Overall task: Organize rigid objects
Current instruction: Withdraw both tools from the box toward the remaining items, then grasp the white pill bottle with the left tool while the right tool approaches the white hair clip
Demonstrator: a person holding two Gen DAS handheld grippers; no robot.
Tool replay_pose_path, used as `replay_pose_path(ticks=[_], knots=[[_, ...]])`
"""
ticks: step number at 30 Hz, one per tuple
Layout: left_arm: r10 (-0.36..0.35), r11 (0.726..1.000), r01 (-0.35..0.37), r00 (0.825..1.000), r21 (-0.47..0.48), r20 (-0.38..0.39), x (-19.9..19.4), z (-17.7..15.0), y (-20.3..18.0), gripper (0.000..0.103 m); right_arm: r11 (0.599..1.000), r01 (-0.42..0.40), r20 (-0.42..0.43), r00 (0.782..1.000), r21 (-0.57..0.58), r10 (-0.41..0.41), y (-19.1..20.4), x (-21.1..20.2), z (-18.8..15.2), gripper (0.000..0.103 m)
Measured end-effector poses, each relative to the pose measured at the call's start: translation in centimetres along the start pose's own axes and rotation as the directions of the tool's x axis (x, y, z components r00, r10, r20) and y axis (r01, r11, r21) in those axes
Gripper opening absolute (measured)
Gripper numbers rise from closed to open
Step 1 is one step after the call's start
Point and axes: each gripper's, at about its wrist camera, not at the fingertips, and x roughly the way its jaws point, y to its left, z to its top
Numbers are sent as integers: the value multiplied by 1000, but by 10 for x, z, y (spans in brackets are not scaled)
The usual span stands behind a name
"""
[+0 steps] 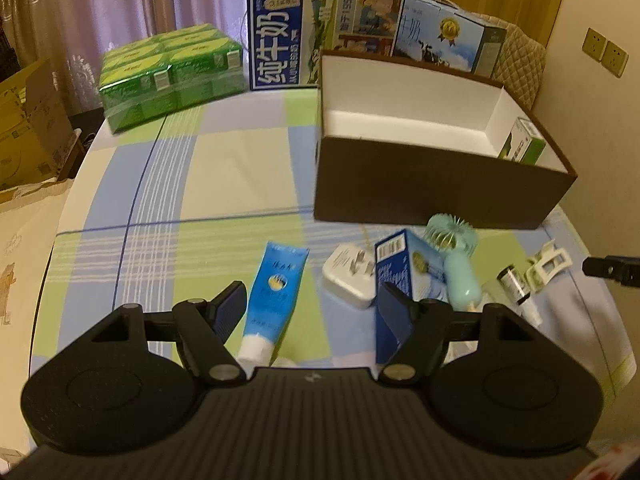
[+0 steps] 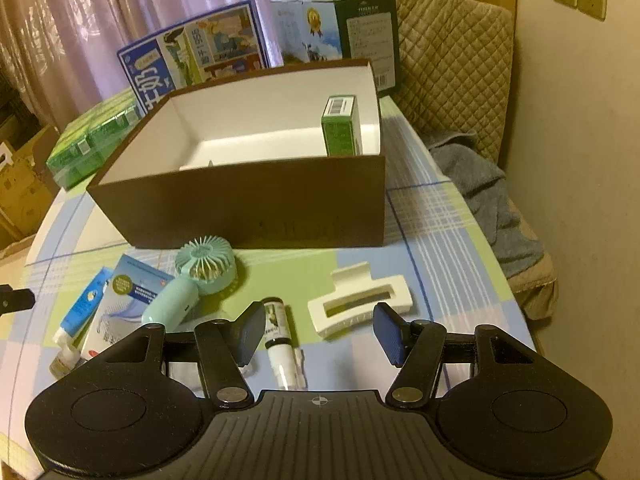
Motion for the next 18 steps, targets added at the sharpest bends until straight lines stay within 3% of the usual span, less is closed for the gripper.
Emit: replay_pose_path(ticks=[11, 18], knots=[[10, 1000, -8, 997, 23, -79, 16, -41, 18, 69, 1000, 10, -52, 999, -4, -10, -3, 15, -9, 57], [4, 999, 1, 992, 36, -127, 33, -59, 23, 61, 1000, 16, -78, 997, 0, -16, -4, 19, -15, 57]])
